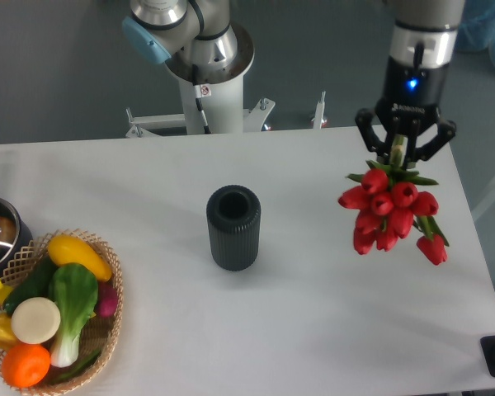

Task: Insert the flowers into the vase
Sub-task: 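Carry the red tulip bunch with the gripper toward the black vase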

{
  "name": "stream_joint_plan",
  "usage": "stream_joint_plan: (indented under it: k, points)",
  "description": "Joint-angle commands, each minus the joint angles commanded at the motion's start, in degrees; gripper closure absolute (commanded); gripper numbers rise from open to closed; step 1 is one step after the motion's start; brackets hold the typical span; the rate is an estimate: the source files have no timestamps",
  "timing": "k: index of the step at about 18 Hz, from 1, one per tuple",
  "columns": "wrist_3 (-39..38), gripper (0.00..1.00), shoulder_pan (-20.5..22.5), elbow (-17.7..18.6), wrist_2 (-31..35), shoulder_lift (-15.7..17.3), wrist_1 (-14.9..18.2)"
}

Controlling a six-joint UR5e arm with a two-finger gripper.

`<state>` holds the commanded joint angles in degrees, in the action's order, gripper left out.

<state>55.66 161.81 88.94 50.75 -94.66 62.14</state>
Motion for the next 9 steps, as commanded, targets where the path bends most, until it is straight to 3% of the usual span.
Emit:
stream_joint_plan:
  k: [5,9]
  points:
    - [-4.0,1.0,-0.5,1.2,-9.5,0.7,-3.0]
    - [-4.1,1.0,-0.4,5.6,-23.7,0.9,-8.2]
